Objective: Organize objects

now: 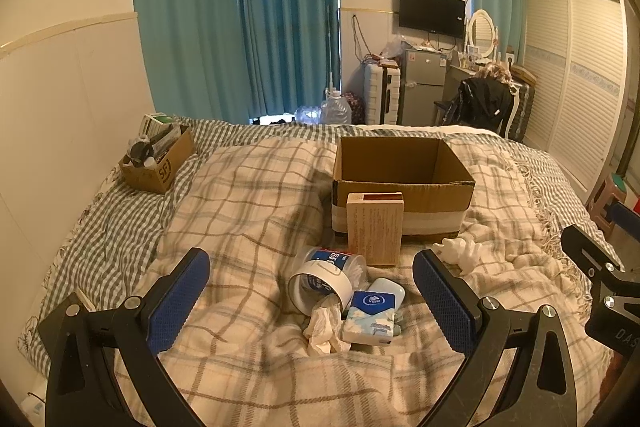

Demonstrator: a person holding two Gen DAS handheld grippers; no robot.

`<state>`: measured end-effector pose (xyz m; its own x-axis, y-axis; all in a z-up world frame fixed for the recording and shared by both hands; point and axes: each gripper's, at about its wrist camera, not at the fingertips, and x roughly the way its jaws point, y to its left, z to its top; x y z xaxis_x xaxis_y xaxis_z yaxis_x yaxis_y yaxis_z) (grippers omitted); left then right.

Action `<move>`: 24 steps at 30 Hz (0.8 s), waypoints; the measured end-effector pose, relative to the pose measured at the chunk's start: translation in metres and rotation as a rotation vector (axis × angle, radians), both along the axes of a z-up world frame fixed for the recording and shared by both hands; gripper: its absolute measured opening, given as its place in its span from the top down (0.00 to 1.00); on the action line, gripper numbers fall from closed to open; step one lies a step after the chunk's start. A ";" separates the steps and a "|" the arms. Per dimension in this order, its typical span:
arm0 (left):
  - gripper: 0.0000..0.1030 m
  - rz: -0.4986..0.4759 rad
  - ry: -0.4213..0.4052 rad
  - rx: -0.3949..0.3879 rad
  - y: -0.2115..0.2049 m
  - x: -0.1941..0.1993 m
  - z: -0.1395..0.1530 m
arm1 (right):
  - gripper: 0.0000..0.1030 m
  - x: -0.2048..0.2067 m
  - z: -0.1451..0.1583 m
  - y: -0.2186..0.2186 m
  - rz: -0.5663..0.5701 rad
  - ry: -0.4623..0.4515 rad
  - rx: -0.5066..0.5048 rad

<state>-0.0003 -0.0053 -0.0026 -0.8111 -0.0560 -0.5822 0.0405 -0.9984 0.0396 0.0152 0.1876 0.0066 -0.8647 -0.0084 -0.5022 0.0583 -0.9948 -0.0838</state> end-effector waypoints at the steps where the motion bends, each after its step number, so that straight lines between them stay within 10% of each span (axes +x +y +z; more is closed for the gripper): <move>1: 0.00 0.002 0.000 0.001 0.000 0.000 -0.001 | 0.00 0.000 0.000 0.000 0.001 0.000 0.000; 24: 0.00 0.036 -0.026 -0.013 -0.020 -0.004 0.002 | 0.00 -0.002 0.003 -0.010 0.029 -0.008 0.021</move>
